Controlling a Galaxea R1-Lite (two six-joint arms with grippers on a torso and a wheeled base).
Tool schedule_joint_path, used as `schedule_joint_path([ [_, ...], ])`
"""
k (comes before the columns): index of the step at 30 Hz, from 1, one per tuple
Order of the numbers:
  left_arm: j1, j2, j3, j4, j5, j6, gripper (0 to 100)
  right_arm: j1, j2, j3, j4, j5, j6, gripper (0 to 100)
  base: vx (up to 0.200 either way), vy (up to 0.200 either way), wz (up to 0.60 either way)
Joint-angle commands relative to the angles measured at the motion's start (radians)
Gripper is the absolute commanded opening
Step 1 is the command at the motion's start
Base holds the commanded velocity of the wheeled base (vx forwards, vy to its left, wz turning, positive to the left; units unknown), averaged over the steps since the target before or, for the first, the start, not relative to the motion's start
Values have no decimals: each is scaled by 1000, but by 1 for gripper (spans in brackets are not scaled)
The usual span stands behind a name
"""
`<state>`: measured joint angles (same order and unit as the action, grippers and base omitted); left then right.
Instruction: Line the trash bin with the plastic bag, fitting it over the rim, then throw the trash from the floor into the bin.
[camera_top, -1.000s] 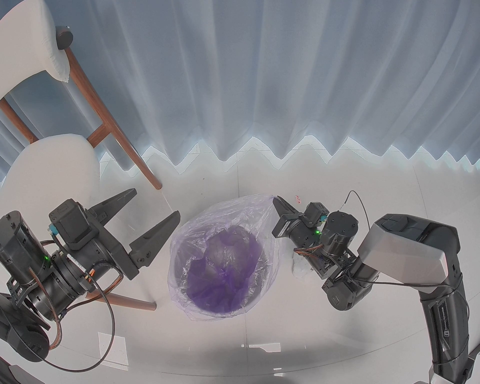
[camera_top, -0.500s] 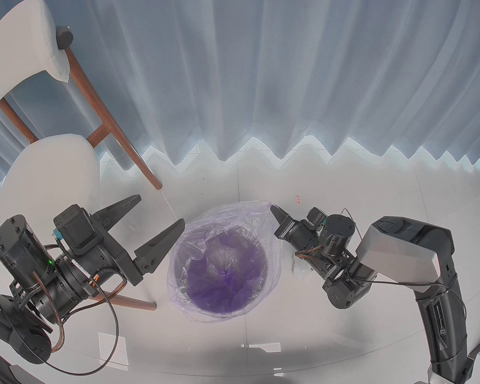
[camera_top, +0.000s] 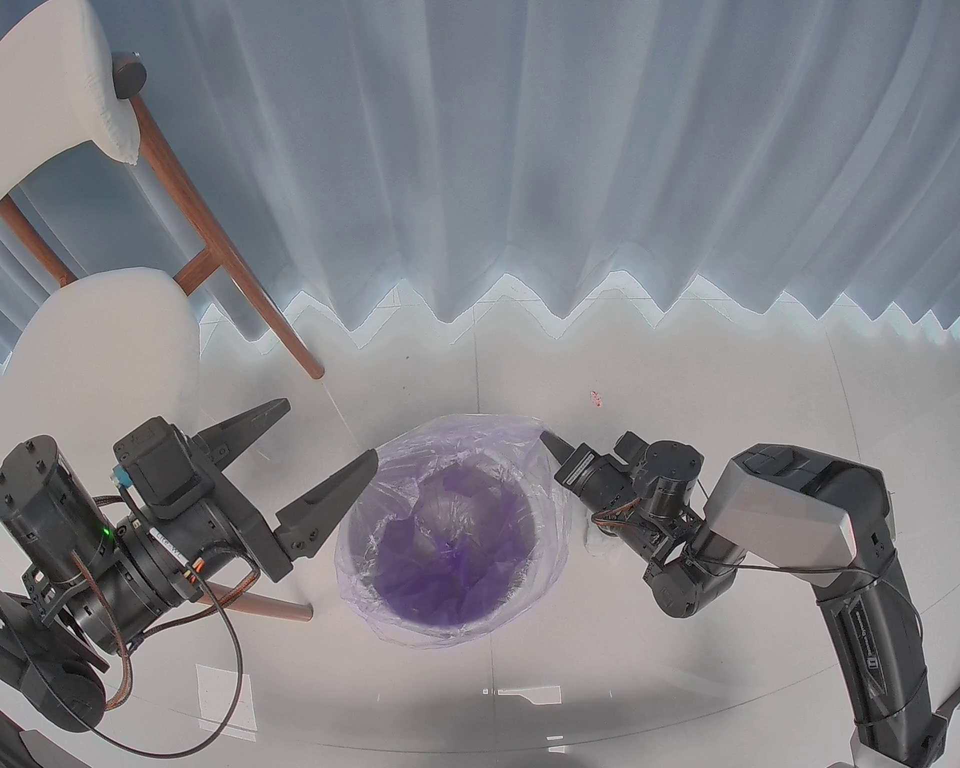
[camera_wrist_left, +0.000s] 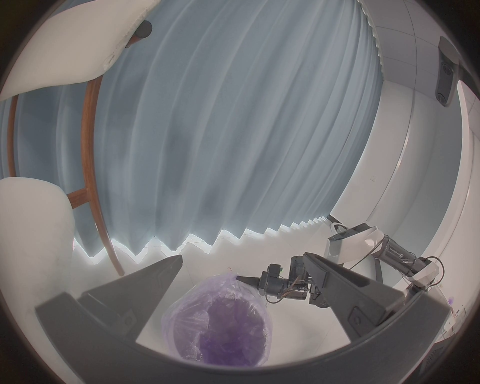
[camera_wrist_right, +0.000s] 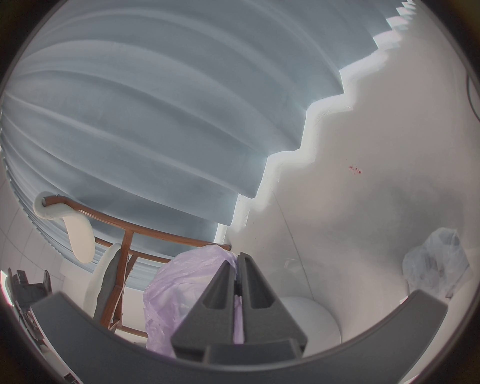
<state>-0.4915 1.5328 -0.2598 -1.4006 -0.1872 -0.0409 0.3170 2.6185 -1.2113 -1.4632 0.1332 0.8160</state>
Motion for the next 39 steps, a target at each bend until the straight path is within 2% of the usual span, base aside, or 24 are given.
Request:
schedule_joint_path([
  [1,-6,3,2,-1,0,-1,100,-10,51,-25,0,8,15,0,0,0,0],
  [19,-6,4,4,0,0,-1,100,-15,121,-70,27,13,68,0,0,0,0],
  [39,-6,4,5,0,0,-1,100,-13,187,-128,26,14,68,0,0,0,0],
])
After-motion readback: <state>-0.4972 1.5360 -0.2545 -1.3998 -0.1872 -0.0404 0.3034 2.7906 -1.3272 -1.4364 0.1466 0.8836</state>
